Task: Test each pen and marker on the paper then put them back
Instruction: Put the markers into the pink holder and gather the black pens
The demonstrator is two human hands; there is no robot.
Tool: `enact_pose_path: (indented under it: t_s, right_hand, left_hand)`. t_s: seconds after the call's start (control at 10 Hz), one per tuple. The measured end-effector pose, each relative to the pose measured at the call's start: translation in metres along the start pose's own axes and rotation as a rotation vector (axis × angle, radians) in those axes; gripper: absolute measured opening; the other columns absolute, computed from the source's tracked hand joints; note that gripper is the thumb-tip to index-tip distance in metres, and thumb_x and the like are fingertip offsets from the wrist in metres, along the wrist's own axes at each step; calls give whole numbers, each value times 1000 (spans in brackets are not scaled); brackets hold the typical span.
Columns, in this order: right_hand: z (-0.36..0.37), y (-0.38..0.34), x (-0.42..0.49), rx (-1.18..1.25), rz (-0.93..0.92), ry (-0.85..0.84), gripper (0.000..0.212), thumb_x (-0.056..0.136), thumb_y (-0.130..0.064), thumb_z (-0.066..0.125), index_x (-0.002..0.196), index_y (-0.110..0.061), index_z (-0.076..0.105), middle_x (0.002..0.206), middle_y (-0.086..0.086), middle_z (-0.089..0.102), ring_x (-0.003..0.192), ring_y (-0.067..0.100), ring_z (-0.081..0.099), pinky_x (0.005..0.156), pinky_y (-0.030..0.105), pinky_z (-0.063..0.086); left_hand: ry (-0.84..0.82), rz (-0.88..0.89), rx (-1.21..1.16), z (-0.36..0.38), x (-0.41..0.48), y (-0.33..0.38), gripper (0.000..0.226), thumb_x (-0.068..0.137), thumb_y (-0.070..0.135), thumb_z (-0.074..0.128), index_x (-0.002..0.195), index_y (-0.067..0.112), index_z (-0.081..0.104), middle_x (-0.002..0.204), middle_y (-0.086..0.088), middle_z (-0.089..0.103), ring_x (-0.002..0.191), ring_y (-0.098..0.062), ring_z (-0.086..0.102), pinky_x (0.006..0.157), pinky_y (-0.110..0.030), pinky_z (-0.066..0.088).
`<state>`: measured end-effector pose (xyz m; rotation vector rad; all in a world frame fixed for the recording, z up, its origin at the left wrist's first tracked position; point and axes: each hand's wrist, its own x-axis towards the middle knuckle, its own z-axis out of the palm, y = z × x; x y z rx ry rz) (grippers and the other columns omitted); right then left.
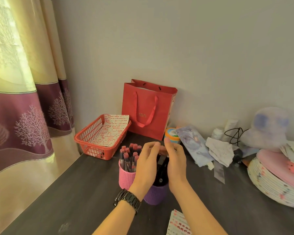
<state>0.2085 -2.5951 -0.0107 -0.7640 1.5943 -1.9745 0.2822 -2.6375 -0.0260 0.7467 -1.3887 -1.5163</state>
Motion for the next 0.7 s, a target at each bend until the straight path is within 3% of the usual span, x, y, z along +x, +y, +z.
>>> enact_pose_path:
  t_s: [0.1,0.2,0.3,0.4,0.5,0.6,0.7]
  right_hand:
    - [-8,-8,-1,3,-8,-54,43,87,-51,68,104,-12,70,99,3,77,96,16,73,88,36,54]
    - [-23,-13,-5,30,5,-60,47,80,-53,64,106,-15,68,104,2,77,103,13,71,93,33,49]
    - [-55,1,-22,-33,12,-122,49,67,-31,68,115,-22,65,120,-5,71,117,7,63,95,28,46]
    - [-69,23,-45,-175,70,-285,73,56,-9,61,124,-33,55,126,-19,64,122,-1,56,91,17,46]
    - [-66,47,-64,-416,52,-390,84,68,-10,80,134,-44,42,126,-34,60,120,-12,54,92,10,47]
    - [-57,49,-70,-551,-1,-256,80,80,-19,84,145,-34,39,140,-15,58,127,3,55,108,34,47]
    - [-56,32,-73,-634,-2,-256,88,80,-27,84,151,-28,32,147,-7,53,133,12,52,111,38,44]
  left_hand:
    - [-12,87,-10,-2,-5,17,23,106,29,46,114,22,67,108,6,73,108,-10,68,96,-34,50]
    - [-7,209,3,-13,-14,40,33,100,39,45,114,20,68,113,5,72,115,-12,64,102,-32,46]
    - [63,336,17,-44,-34,53,36,96,44,45,109,19,67,110,-1,74,109,-18,68,95,-33,50]
    - [212,321,144,-72,-60,39,31,92,51,43,85,28,63,83,7,70,78,-4,64,70,-20,48]
    - [183,182,786,-103,-89,-7,45,93,60,32,72,26,53,65,7,56,67,-9,53,61,-29,41]
    - [-2,39,1385,-115,-108,-43,37,97,58,36,121,39,57,126,17,58,122,-11,52,105,-33,39]
    - [-37,-26,1444,-116,-119,-58,58,99,61,31,150,34,38,161,10,32,151,-13,22,124,-44,13]
